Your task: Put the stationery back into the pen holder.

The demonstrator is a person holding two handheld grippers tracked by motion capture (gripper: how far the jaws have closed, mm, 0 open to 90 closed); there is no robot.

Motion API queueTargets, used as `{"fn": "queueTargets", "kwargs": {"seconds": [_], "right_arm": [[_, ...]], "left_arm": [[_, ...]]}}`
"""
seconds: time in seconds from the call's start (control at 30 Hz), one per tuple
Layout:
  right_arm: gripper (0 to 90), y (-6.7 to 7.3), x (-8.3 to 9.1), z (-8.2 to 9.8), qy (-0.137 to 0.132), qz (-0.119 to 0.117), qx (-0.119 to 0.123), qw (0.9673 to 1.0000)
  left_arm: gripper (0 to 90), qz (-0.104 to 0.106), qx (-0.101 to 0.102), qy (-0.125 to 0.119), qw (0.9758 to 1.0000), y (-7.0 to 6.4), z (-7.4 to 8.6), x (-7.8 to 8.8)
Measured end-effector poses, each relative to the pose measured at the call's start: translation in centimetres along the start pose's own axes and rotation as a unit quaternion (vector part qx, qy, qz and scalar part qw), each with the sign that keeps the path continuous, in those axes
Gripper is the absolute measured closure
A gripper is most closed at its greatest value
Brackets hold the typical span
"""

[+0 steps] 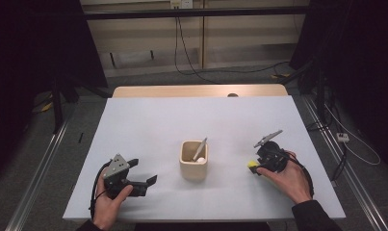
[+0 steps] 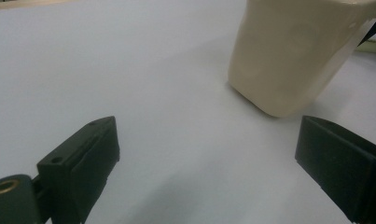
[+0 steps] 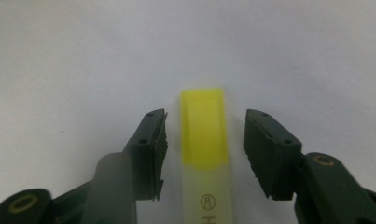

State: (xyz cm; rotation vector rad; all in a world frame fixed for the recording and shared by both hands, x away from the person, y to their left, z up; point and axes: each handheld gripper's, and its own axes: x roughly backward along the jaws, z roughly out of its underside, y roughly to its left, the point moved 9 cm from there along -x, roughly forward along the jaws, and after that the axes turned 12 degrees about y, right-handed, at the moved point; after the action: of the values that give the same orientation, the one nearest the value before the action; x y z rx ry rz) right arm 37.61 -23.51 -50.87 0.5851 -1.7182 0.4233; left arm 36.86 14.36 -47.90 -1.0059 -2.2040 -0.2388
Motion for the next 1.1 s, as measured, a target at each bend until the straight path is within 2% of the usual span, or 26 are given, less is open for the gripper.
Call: {"fn": "queueTargets", "kwargs": {"seconds": [0.13, 0.3, 0.57, 0.83, 0.97, 1.03, 1.1], "right_arm": [[55.6, 0.29, 0.00, -0.14, 0.000, -0.003, 0.009, 1.0000], [60.0, 0.16, -0.29, 0.04, 0.015, 0.011, 0.015, 0.9997], [64.9, 0.08, -0.49, 0.05, 0.026, 0.001, 0.012, 0.9996], [67.5, 0.11, -0.47, 0.00, 0.030, 0.014, 0.010, 0.9994], [67.5, 0.34, -0.40, -0.04, 0.025, 0.032, 0.029, 0.9988], [67.5, 0.44, -0.35, -0.04, 0.026, 0.040, 0.029, 0.9984], [67.6, 0.42, -0.35, -0.08, 0.018, 0.036, 0.028, 0.9988]], "left_arm": [[6.3, 0.000, 0.000, 0.000, 1.0000, 0.00, -0.01, -0.02], [6.3, 0.000, 0.000, 0.000, 1.0000, 0.02, 0.00, -0.02], [6.3, -0.006, 0.001, 0.004, 1.0000, 0.18, 0.10, -0.07], [6.3, -0.004, 0.002, 0.004, 1.0000, 0.09, 0.10, -0.09], [6.3, -0.004, 0.003, 0.004, 1.0000, 0.14, 0.11, -0.11], [6.3, -0.005, 0.006, 0.004, 1.0000, 0.20, 0.11, -0.10], [6.3, -0.006, 0.006, 0.004, 1.0000, 0.23, 0.07, -0.11]]}}
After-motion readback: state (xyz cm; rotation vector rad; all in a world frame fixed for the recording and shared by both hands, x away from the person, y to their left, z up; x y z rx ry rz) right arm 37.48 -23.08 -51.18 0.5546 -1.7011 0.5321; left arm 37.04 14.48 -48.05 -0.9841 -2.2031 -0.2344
